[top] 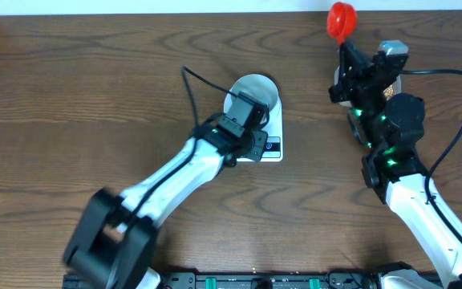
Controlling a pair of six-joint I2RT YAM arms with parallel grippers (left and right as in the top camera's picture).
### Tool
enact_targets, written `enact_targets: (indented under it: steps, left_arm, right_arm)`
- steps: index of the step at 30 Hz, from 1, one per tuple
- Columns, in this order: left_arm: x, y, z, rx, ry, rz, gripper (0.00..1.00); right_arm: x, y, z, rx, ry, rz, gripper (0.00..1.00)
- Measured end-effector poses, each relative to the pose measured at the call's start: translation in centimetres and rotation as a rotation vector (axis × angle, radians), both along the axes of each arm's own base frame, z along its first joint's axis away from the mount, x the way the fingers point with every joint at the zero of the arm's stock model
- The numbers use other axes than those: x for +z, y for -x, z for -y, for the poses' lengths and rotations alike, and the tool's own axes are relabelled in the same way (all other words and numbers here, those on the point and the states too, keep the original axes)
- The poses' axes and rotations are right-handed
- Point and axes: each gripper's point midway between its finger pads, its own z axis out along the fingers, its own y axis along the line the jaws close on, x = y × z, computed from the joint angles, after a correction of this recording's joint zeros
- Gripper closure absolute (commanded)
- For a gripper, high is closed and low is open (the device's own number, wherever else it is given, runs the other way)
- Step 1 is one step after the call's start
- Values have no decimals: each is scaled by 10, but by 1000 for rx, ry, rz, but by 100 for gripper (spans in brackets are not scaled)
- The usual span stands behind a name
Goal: Scoop item into bowl and weigh 50g on scale
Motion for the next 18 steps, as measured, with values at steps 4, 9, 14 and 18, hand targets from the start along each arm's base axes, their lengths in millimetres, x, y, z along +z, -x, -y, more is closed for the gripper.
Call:
enact_targets:
  steps: [4, 9, 14, 18]
  left_arm:
    - [39, -6, -12, 40, 14, 100, 92]
    - [43, -13, -41, 118, -49, 117, 92]
    - [34, -14, -67, 175, -104, 75, 92]
    - [32, -13, -90, 226, -133, 42, 59]
  right_arm:
    - [24, -6, 7, -35, -13, 48, 99]
    - [49, -22, 11, -61, -24, 91, 99]
    - [44, -44, 8, -65, -20, 73, 99]
    - [35, -62, 2, -54, -14, 49, 99]
